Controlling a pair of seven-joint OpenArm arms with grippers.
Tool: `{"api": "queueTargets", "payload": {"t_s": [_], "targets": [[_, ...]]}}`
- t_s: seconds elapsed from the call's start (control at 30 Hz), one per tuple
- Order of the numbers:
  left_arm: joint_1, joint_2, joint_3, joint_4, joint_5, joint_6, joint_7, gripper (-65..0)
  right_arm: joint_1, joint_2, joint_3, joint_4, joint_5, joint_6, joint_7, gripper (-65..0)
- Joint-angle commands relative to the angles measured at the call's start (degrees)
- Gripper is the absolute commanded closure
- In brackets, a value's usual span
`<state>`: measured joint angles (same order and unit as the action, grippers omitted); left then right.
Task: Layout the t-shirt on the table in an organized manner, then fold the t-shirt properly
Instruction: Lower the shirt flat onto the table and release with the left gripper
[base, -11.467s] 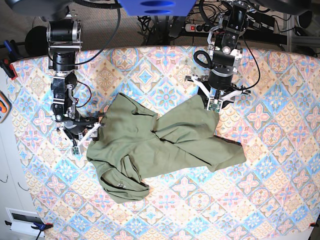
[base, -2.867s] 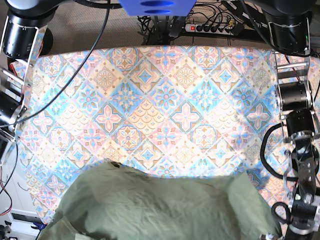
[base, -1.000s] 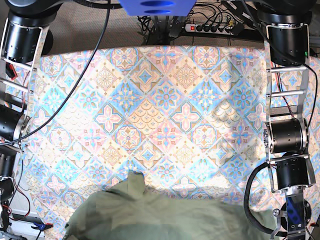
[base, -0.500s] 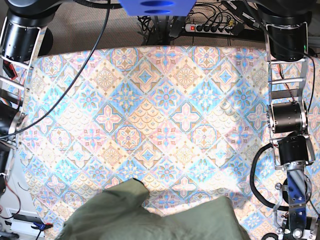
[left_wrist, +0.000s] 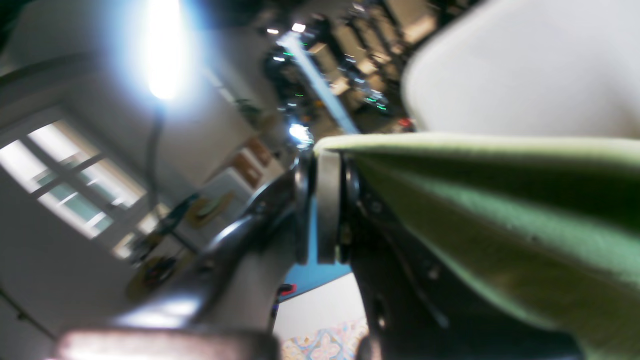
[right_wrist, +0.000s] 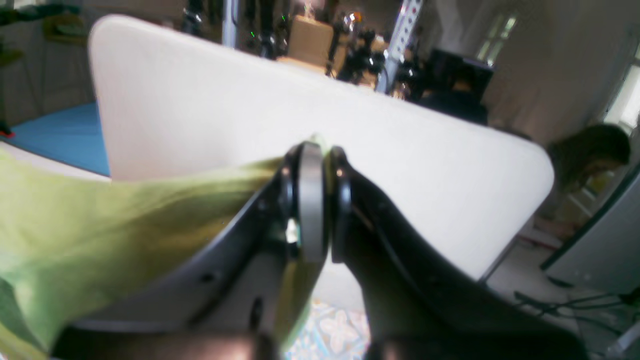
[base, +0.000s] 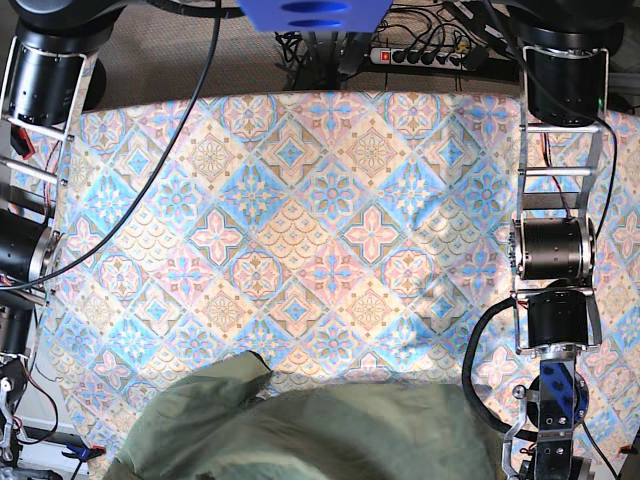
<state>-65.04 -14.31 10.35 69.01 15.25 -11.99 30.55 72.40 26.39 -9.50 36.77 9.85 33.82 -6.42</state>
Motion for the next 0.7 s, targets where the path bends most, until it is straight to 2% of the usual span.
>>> {"api": "queueTargets", "payload": {"t_s": [0.0, 0.17, 0.33, 0.5, 0.6, 0.67], "targets": [[-2.1, 0.5, 0.1, 1.1, 0.0, 0.3, -1.3, 0.0, 2.4, 0.5, 0.0, 1.1, 0.9, -0.5, 1.6, -0.2], [-1.6, 0.4, -0.2, 3.9, 0.0, 0.3, -1.2, 0.0, 2.4, 1.3, 0.3, 1.7, 0.9, -0.5, 1.4, -0.2], [2.2, -2.4, -0.3, 10.9, 0.1, 0.3, -0.8, 0.0, 2.4, 6.6, 0.3, 4.8, 1.1, -0.4, -0.1, -0.2], [9.5, -8.1, -2.4, 19.0, 0.0, 0.2, 0.0, 0.0, 2.4, 12.7, 1.8, 19.4, 1.3, -0.4, -10.4, -0.2], [16.0, -10.0, -4.3, 29.2, -0.5, -0.3, 6.5, 0.0, 0.8, 15.8, 7.3, 30.5, 1.3, -0.3, -17.4, -0.2], [21.6, -11.7, -4.5, 37.3, -0.5, -0.3, 10.8, 0.0, -6.8, 17.4, 12.6, 38.6, 1.4, -0.3, -22.4, -0.2]]}}
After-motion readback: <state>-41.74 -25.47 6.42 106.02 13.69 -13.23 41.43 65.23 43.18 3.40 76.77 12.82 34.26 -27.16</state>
